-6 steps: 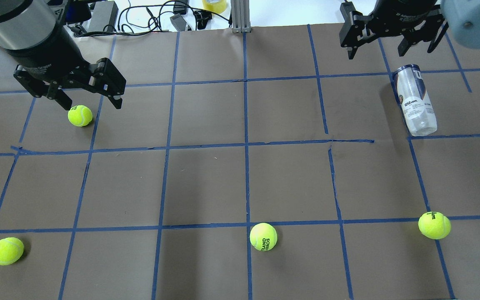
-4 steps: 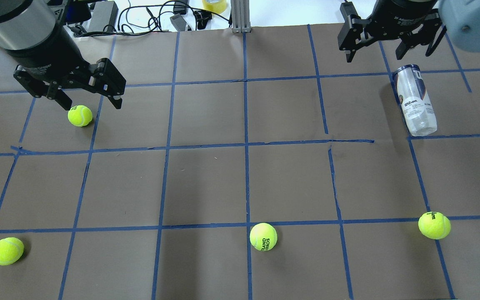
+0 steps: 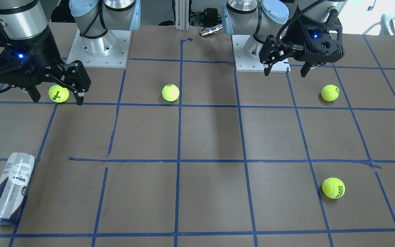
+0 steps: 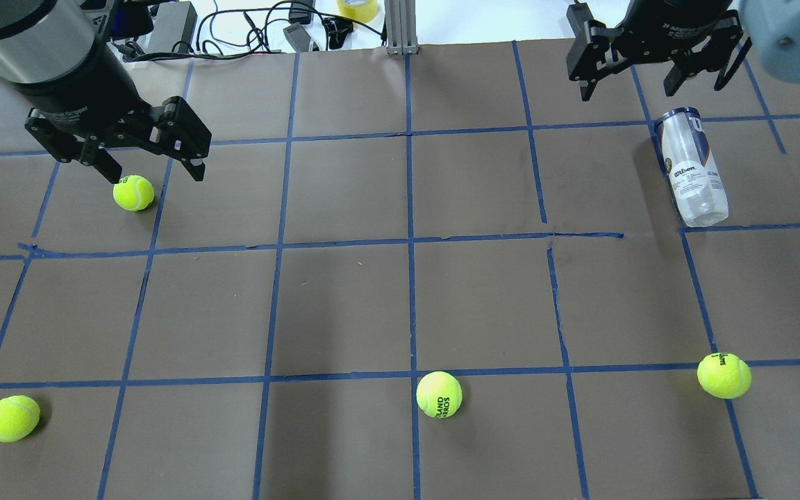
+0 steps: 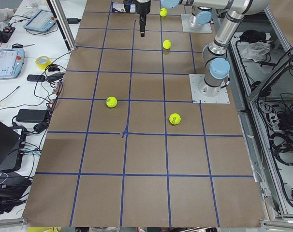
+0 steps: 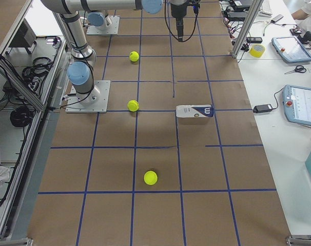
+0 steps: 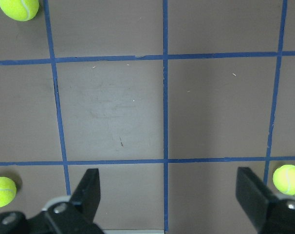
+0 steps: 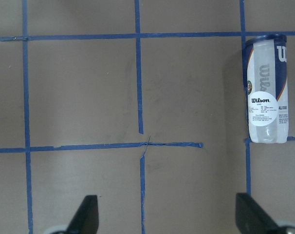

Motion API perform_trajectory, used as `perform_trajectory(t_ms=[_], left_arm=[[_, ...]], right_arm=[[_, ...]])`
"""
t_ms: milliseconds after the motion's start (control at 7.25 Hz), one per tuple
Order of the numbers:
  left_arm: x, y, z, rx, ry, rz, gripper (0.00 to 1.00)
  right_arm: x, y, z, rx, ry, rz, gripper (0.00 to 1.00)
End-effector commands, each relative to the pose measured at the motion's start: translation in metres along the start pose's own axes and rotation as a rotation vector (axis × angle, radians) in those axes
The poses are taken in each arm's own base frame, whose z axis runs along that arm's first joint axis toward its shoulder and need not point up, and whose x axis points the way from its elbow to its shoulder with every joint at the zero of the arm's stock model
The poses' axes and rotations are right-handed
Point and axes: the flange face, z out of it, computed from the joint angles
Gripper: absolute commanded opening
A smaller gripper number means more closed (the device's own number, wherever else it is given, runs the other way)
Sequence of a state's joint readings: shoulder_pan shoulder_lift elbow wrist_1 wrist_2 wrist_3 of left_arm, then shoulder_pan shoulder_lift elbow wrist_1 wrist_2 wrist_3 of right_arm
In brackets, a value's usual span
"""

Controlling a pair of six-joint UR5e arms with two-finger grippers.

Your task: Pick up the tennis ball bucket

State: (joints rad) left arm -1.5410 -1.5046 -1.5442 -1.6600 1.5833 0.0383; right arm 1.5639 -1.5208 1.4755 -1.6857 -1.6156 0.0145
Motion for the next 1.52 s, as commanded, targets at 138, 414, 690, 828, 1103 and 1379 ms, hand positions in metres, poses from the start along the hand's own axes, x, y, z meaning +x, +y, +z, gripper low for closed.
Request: perform_trajectory(t_ms=[138, 414, 690, 828, 1103, 1379], left_arm=[[0.0, 0.0, 0.0, -0.001, 0.0, 0.001, 1.0], [0.0, -0.001, 0.001, -0.002, 0.0, -0.001, 1.0], [-0.001, -0.001, 0.002, -0.004, -0.001, -0.001, 1.0], [0.0, -0.001, 0.001, -0.001, 0.0, -0.001, 1.0], [0.0, -0.001, 0.002, -0.002, 0.0, -0.001, 1.0], [0.0, -0.001, 0.002, -0.004, 0.0, -0.001, 1.0]], right_arm=[[0.003, -0.004, 0.005, -0.01, 0.002, 0.004, 1.0], [0.003, -0.003, 0.014, -0.013, 0.013, 0.01, 1.0], [0.023, -0.036, 0.048, -0.007, 0.028, 0.045, 1.0], [0.056, -0.053, 0.067, -0.014, 0.029, 0.096, 1.0], [0.123, -0.082, 0.143, -0.087, 0.04, 0.14, 1.0], [0.18, -0.092, 0.207, -0.136, 0.029, 0.082, 1.0]])
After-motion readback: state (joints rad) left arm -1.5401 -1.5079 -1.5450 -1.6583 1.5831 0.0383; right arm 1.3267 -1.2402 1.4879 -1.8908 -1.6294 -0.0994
